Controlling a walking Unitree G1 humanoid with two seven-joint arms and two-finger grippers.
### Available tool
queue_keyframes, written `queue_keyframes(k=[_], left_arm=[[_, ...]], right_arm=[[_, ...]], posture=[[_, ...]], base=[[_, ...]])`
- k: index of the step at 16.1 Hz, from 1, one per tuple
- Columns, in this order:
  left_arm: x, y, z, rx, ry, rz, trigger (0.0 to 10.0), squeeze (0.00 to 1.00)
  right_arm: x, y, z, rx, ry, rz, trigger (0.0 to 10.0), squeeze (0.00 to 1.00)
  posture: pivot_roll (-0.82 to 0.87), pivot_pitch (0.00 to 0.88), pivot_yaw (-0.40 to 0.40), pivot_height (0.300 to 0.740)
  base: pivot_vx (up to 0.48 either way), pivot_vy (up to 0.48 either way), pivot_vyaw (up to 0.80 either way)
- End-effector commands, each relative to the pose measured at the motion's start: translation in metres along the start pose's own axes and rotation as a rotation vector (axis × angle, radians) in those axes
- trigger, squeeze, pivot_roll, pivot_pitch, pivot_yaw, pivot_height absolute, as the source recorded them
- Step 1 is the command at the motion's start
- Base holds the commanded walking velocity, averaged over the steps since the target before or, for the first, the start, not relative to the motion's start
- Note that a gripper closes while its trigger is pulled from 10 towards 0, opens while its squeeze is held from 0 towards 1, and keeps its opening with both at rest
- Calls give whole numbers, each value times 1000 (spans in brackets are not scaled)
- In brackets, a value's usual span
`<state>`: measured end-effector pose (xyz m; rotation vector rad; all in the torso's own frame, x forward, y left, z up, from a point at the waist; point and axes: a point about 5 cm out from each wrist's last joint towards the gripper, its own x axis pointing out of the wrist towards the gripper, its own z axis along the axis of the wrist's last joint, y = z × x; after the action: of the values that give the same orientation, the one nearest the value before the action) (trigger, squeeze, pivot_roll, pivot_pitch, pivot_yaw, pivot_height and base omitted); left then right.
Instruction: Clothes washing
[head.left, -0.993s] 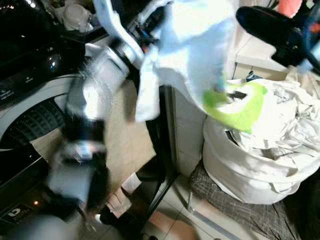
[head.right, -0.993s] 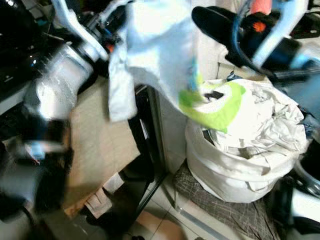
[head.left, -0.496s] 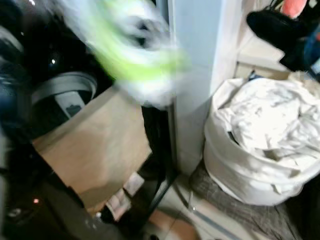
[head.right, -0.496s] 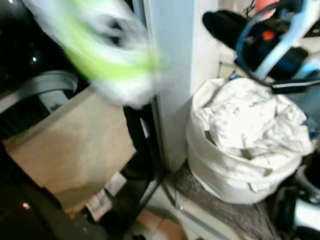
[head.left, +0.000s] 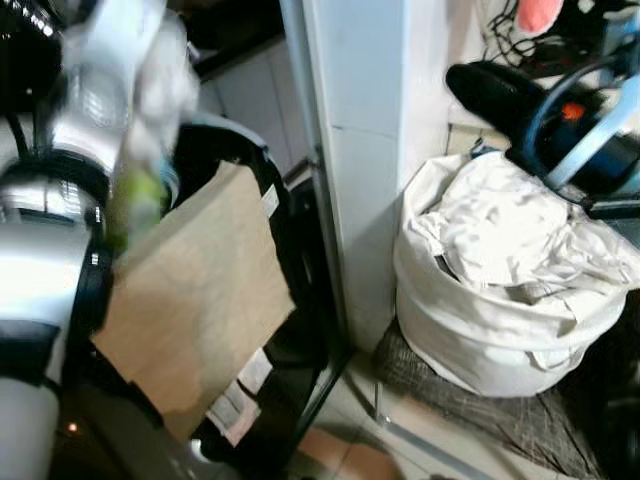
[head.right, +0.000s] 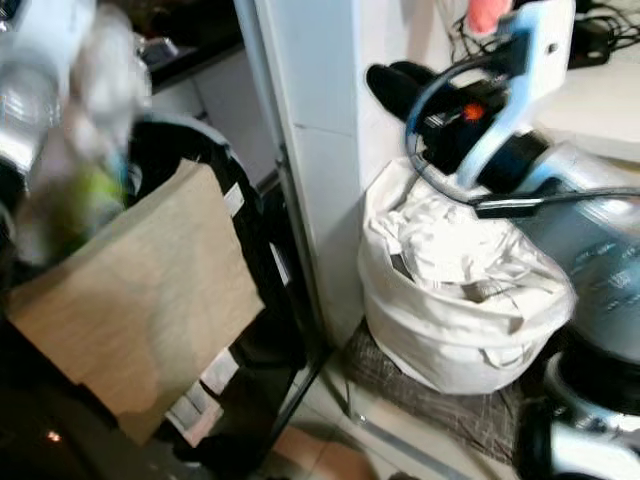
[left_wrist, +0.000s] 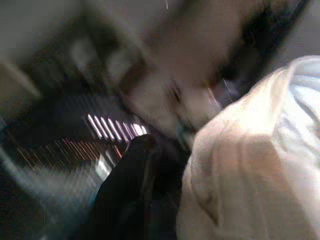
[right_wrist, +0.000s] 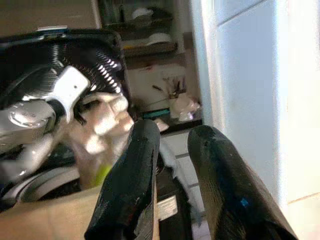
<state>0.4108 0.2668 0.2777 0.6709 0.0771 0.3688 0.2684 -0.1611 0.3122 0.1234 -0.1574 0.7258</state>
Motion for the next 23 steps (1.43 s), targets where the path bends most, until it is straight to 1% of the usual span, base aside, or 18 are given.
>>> queue_keyframes(k=[1, 2, 3, 4, 6, 7, 8, 10, 13, 15, 16, 17, 18, 19, 20, 21, 22, 23], left_arm=[[-2, -6, -26, -131, 140, -37, 8196, 0], [-6, -17, -41, -177, 213, -79, 9412, 0], [-8, -25, -45, -296, 249, -126, 10000, 0], [-9, -28, -47, -355, 275, -142, 10000, 1000], [-8, -23, -48, -359, 291, -114, 10000, 1000], [-8, -22, -49, -400, 305, -119, 10000, 1000], [-8, -19, -49, -508, 316, -99, 10000, 1000], [-8, -18, -49, -597, 322, -92, 10000, 1000], [-6, -5, -49, -582, 297, -29, 10000, 1000], [-4, 6, -46, -562, 258, 19, 10000, 1000], [-3, 8, -43, -560, 245, 22, 10000, 1000], [-3, 0, -36, -606, 220, -41, 10000, 1000], [-3, -13, -22, -588, 154, -146, 10000, 0], [-4, -30, -6, -575, 69, -271, 10000, 0], [-12, -60, 11, -560, -21, -470, 10000, 0], [-23, -90, 23, -560, -93, -649, 10000, 0], [-29, -103, 28, -554, -133, -715, 10000, 0], [-43, -128, 39, -596, -205, -862, 10000, 0]], right_arm=[[3, 10, -7, 7, 33, 26, 10000, 0], [3, 13, -9, 13, 41, 28, 10000, 0], [2, 15, -10, 19, 44, 27, 10000, 0], [3, 16, -10, 24, 47, 31, 10000, 0], [3, 19, -11, 32, 66, 47, 10000, 0], [3, 20, -14, 41, 90, 58, 10000, 0], [5, 21, -19, 61, 115, 64, 10000, 0], [6, 23, -23, 82, 134, 78, 10000, 0], [9, 29, -33, 95, 185, 89, 10000, 0], [11, 24, -30, 108, 156, 35, 10000, 0], [12, 20, -30, 114, 147, 3, 10000, 0], [12, 15, -30, 113, 141, -40, 10000, 0], [11, 3, -33, 107, 149, -148, 10000, 0], [7, -14, -42, 33, 213, -290, 10000, 0], [0, -39, -58, -79, 313, -455, 10000, 0], [-8, -60, -72, -139, 386, -566, 10000, 1000], [-12, -70, -80, -125, 414, -599, 10000, 1000], [-21, -92, -95, -122, 479, -674, 10000, 1000]], posture=[[-194, 0, 188, 740], [-202, 0, 189, 740], [-204, 0, 185, 740], [-207, 0, 186, 740], [-207, 0, 184, 740], [-203, 0, 182, 740], [-199, 0, 180, 740], [-198, 0, 180, 740], [-194, 0, 180, 740], [-192, 0, 181, 740], [-189, 0, 183, 740], [-184, 0, 186, 740], [-184, 0, 189, 740], [-192, 0, 195, 740], [-192, 0, 198, 740], [-190, 0, 196, 740], [-190, 0, 193, 740], [-185, 0, 190, 740]], base=[[0, 0, 0], [0, 0, 0], [0, 0, 0], [0, 0, 0], [0, 0, 0], [0, 0, 0], [0, 0, 0], [0, 0, 0], [0, 0, 0], [0, 0, 0], [0, 0, 0], [0, 0, 0], [0, 0, 0], [0, 0, 0], [0, 0, 0], [0, 0, 0], [0, 0, 0], [0, 0, 0]])
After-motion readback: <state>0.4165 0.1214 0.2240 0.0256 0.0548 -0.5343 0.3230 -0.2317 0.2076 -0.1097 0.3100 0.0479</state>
